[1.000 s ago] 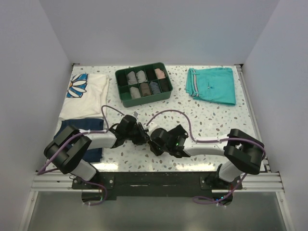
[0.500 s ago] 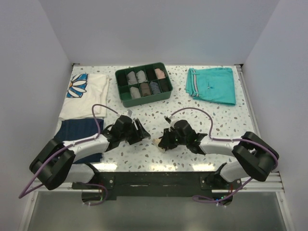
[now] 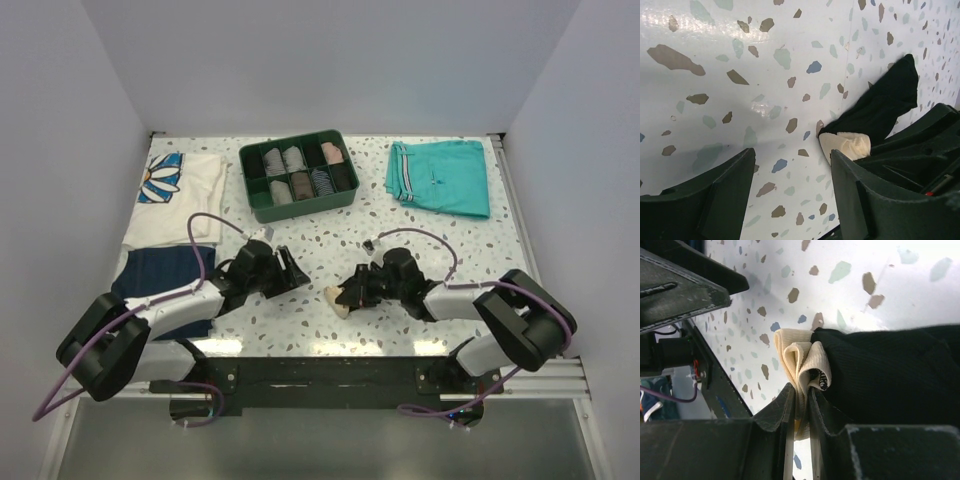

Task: Roll the underwear
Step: Roll the underwear to the center of the board.

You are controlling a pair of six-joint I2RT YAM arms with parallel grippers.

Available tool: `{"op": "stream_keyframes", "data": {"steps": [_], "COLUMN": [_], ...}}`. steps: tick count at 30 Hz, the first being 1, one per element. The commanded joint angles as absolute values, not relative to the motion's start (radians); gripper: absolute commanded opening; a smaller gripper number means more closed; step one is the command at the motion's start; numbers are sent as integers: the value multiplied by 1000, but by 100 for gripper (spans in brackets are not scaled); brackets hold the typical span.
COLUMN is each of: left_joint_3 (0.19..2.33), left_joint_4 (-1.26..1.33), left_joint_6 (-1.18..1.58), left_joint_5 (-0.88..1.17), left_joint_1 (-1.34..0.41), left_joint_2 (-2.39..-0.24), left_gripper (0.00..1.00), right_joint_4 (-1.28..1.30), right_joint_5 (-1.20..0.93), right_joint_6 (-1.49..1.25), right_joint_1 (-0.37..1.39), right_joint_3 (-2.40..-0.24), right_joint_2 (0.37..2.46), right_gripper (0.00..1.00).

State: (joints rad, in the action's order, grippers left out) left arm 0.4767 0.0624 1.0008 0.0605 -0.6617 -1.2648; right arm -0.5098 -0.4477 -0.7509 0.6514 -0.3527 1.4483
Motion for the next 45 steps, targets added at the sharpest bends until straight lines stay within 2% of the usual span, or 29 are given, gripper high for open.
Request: {"op": "stream_keyframes", "data": {"steps": [1, 6, 10, 17, 30, 36, 45], "left_joint_3": [505, 528, 483, 483, 428, 380, 311], "left_joint_4": [2, -123, -150, -242, -127, -35, 64], "left_joint_6": [960, 947, 916, 897, 822, 787, 802], "left_joint_5": [3, -25, 55, 31, 207, 333, 393], "left_joint_1": [-660, -594, -435, -388, -390, -426, -505], "left_joint_2": [-1229, -1181, -1100, -1014, -1035, -1058, -1039], "left_gripper": [67, 67, 67, 67, 65, 65, 66], "right_joint_4": [-522, -420, -364, -367, -636, -825, -1146], "right_joint_5": [-532, -537, -531, -551, -463, -534, -635], "right_joint_6": [-726, -634, -592, -577, -751, -865, -1049], "right_joint_1": [656, 721, 826, 934, 931, 861, 759], "right_joint_3": [-443, -607, -728, -818, -551, -497, -456], "right_joint_2": [1503, 1578, 1669, 1776, 1762, 1862, 2038], "right_gripper": [0, 0, 0, 0, 0, 0, 0]}}
